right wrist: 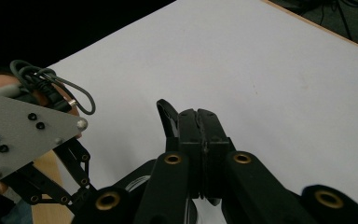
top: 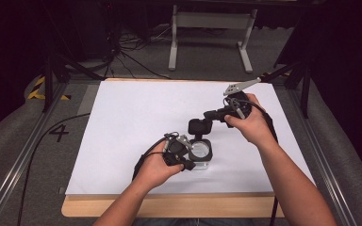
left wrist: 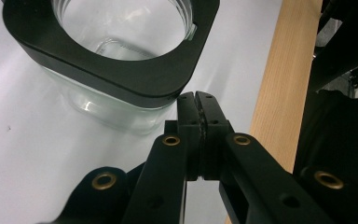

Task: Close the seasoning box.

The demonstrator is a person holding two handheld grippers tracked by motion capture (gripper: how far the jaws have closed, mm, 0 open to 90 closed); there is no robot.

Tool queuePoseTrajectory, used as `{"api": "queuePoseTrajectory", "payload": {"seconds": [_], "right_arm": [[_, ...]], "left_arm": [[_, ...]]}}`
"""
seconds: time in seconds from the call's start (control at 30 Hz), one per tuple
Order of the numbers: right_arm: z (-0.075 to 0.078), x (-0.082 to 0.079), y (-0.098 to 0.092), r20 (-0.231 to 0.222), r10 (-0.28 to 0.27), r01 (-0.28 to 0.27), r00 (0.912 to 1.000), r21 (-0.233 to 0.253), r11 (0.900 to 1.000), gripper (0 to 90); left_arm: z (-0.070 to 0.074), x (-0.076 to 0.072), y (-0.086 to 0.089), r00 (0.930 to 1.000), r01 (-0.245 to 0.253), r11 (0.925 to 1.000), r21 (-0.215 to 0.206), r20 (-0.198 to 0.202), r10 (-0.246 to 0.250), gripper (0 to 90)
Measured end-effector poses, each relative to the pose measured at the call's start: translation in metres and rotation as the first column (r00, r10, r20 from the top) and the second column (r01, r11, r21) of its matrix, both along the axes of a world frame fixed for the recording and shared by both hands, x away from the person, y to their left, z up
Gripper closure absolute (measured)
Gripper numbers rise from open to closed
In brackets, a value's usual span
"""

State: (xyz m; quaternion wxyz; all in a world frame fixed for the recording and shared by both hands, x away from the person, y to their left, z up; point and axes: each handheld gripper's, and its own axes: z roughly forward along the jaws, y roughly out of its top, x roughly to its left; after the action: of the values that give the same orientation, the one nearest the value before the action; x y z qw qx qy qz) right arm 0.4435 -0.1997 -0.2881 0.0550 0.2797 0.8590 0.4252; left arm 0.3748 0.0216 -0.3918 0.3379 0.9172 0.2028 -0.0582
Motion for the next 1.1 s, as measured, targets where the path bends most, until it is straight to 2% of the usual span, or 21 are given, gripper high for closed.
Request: {"api": "queuePoseTrajectory", "payload": {"seconds": [0.03, 0.13, 0.23, 0.37, 0.43, 0.47, 0.6, 0.73, 1.1], "right_arm": [[0.000, 0.000, 0.000, 0.005, -0.003, 0.003, 1.0000, -0.003, 1.000, 90.0], [-0.001, 0.001, 0.000, -0.023, 0.003, -0.003, 0.9997, 0.010, 1.000, 90.0], [-0.005, 0.000, 0.003, -0.035, 0.020, -0.021, 0.9992, -0.028, 0.999, 90.0], [0.000, -0.001, 0.001, 0.007, 0.001, -0.001, 1.0000, 0.022, 1.000, 90.0], [0.003, 0.001, 0.000, 0.017, -0.016, 0.016, 0.9997, 0.025, 1.000, 90.0], [0.003, 0.003, -0.001, 0.015, -0.023, 0.023, 0.9996, 0.029, 0.999, 90.0], [-0.001, 0.008, 0.001, -0.021, -0.032, 0.031, 0.9993, -0.008, 0.999, 90.0], [-0.001, 0.008, 0.001, -0.026, -0.025, 0.025, 0.9994, -0.002, 1.000, 90.0], [-0.005, -0.009, 0.002, -0.076, 0.037, -0.039, 0.9964, -0.024, 0.999, 90.0]], "left_arm": [[0.000, 0.000, 0.000, 1.0000, 0.004, 1.0000, 0.003, 0.005, -0.004, 89.6], [-0.001, 0.000, -0.001, 1.0000, -0.002, 1.0000, 0.002, 0.001, 0.002, 89.6], [-0.001, 0.001, -0.001, 1.0000, 0.000, 1.0000, 0.010, 0.003, 0.000, 89.6], [-0.001, 0.000, -0.001, 1.0000, 0.000, 0.9999, 0.013, 0.001, 0.000, 89.6], [-0.001, 0.000, -0.001, 1.0000, 0.001, 0.9999, 0.012, 0.004, -0.002, 89.6], [-0.001, 0.000, -0.001, 1.0000, 0.001, 0.9999, 0.011, 0.004, -0.001, 89.6], [-0.001, 0.000, -0.001, 1.0000, 0.001, 1.0000, 0.006, 0.002, -0.001, 89.6], [-0.001, 0.000, -0.001, 1.0000, 0.001, 0.9999, 0.010, 0.001, -0.001, 89.6], [0.000, 0.000, -0.001, 0.9999, 0.000, 1.0000, 0.008, 0.015, 0.000, 89.6]]}}
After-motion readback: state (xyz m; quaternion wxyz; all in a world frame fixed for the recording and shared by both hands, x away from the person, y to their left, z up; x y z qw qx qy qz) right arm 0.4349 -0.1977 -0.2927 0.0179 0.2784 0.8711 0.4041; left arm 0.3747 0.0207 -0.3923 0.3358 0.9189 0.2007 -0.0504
